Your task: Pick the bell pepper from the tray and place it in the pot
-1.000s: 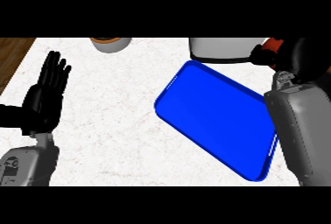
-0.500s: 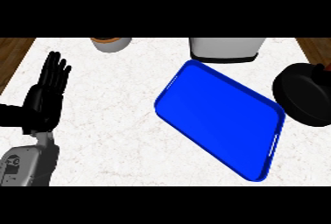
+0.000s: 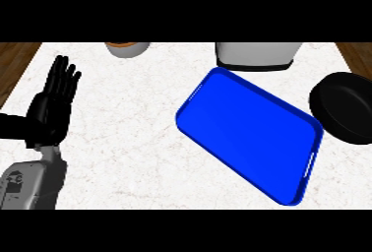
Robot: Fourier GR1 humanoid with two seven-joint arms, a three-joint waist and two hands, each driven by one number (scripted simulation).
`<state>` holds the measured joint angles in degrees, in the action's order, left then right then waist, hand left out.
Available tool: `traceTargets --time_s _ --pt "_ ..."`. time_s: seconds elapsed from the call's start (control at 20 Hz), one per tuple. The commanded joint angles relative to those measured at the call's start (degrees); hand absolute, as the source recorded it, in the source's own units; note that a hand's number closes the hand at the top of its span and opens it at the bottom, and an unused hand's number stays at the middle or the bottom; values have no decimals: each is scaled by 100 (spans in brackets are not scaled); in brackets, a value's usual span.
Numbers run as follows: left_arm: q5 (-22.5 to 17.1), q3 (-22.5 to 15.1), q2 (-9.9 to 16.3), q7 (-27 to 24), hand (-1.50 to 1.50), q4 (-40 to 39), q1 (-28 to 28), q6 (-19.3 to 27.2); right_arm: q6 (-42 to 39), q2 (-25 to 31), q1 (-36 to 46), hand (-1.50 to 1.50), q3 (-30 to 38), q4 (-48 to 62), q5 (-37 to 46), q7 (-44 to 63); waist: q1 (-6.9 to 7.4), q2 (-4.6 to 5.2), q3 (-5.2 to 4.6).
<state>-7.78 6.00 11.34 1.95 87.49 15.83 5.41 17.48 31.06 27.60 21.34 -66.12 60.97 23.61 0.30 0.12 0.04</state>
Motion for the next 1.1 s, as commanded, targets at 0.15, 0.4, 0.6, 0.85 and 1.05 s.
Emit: traceTargets --time_s 0.15,0.4,0.6,0.85,1.05 --pt "-114 106 69 144 0 235 -90 -111 60 273 266 150 148 1570 -208 -600 40 3 0" --pt "-117 180 168 70 0 -32 75 -192 -332 293 407 -150 944 2419 -1500 -1463 48 19 9" --pt "-38 -8 48 312 0 322 53 -106 -397 225 657 -150 779 2940 -1596 -2137 69 11 6" --pt "17 49 -89 39 0 -210 302 -22 267 211 973 -150 1116 3336 -2004 -3147 56 35 9" --pt "-24 55 -41 30 0 50 -55 -127 43 199 1071 -150 1610 2844 -2758 -3095 -2 -10 1"
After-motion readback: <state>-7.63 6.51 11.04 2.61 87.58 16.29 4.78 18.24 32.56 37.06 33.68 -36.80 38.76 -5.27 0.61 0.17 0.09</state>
